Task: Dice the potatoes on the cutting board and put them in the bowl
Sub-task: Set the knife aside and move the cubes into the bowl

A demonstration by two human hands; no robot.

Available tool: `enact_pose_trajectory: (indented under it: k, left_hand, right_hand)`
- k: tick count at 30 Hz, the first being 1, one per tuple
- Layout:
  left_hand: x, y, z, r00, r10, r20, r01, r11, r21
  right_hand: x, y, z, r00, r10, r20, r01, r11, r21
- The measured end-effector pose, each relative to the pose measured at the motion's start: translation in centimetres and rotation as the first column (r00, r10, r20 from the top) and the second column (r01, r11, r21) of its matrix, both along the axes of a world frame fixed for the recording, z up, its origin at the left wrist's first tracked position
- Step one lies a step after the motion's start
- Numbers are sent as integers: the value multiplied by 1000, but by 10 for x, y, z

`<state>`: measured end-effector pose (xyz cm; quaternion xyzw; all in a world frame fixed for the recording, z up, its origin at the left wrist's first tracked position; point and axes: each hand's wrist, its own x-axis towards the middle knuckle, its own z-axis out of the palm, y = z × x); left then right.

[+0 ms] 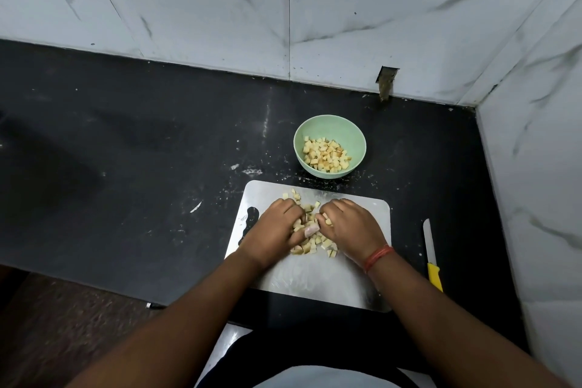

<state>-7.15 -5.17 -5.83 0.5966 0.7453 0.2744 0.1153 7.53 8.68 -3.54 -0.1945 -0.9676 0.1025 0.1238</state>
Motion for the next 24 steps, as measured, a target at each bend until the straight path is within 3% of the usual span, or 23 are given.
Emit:
enact_pose_trajectory:
  k: [5,9,13,18,21,24]
  left_hand:
    - [2,4,11,988,79,132,-83,996,21]
    - [7,9,21,957,130,259,-153,986,72]
    - [15,20,35,905,180,386,-247,960,131]
    - [9,66,84,780,223,585,-382,910,162]
    - [-2,108,112,707,291,645,-440,895,78]
    - [-19,141,125,698,396,596,-413,903,-117]
  right_hand:
    - [-1,2,15,981,-180,-71,146,929,-339]
    - [-3,0,28,942,-323,-88,206,766,-609]
    - [-9,0,45,869,-489,-78,201,492,-847]
    - [-40,25,85,789,-606,-106,105,302,-948]
    - [-75,57,105,715,-682,-152,123,338,-933]
    - [-102,88,104,803,-595,-32,337,498,-799]
